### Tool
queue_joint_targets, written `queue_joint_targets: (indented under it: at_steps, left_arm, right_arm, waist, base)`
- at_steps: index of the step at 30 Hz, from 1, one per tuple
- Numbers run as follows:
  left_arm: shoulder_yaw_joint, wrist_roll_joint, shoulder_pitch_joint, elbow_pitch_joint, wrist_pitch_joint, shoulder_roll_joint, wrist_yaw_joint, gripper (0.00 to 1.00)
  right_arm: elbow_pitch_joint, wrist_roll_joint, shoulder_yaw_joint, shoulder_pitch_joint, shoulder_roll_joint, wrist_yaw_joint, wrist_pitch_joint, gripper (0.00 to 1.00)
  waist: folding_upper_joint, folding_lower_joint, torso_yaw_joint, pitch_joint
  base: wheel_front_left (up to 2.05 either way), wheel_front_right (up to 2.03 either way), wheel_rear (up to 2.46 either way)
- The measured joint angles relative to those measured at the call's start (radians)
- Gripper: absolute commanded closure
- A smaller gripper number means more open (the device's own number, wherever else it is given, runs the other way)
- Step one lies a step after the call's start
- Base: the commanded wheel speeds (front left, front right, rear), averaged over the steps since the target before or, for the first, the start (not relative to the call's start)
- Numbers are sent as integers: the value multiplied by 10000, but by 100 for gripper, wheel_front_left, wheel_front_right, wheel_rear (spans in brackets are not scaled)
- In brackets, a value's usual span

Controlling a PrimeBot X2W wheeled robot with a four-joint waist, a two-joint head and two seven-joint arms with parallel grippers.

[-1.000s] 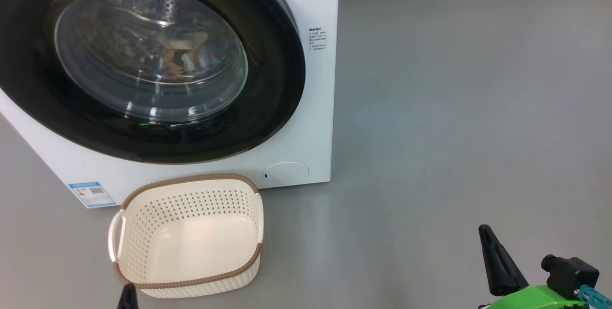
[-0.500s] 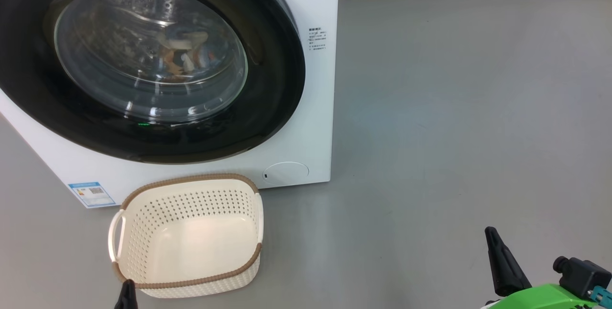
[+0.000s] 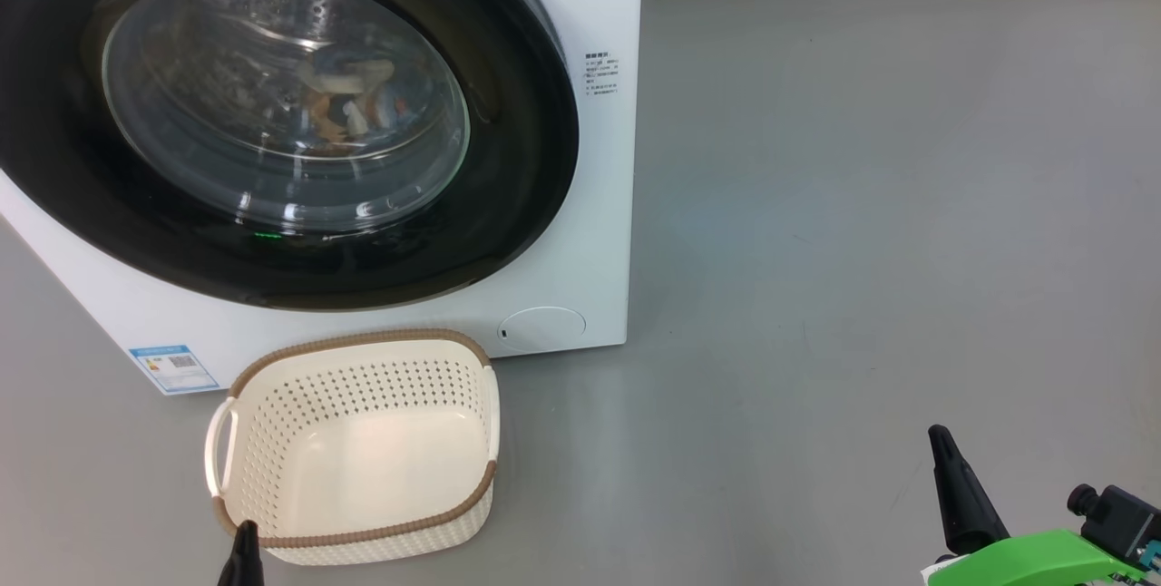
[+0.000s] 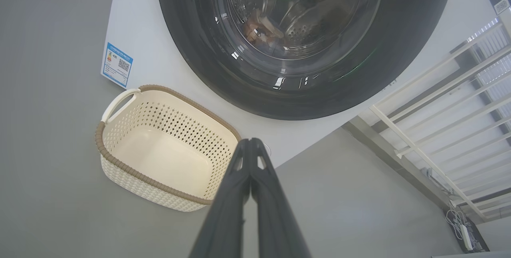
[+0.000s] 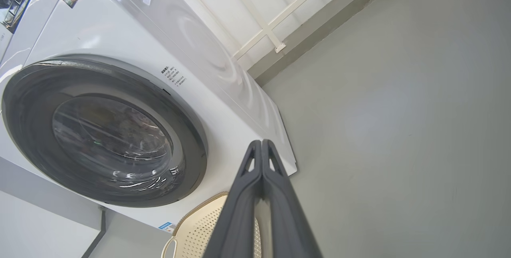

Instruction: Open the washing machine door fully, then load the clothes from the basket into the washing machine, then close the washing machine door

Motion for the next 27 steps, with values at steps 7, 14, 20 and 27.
queue_joint_targets:
  at_steps: [7,14,20,27]
  left_arm:
    - [4,-782,-181,138,211,35,-15,100]
    - [15,-1601,-342,301,401,50,-98,100]
    - [31,-2284,-451,431,568,58,-159,100]
    - [44,-2961,-620,556,704,63,-178,100]
  right_arm:
    - [29,784,-29,-1,6,0,161,100]
    - [67,1586,-71,-9,13,0,403,100]
    - [94,2280,-123,-122,23,-2,556,100]
    - [128,2970,-209,-218,35,-2,740,100]
  waist:
    - [0,1,-3,2]
    - [0,1,-5,4]
    - [0,1,-7,6]
    - [0,0,-9,8]
  base:
    - [0,0,0]
    - [0,0,0]
    - [0,0,0]
    - [0,0,0]
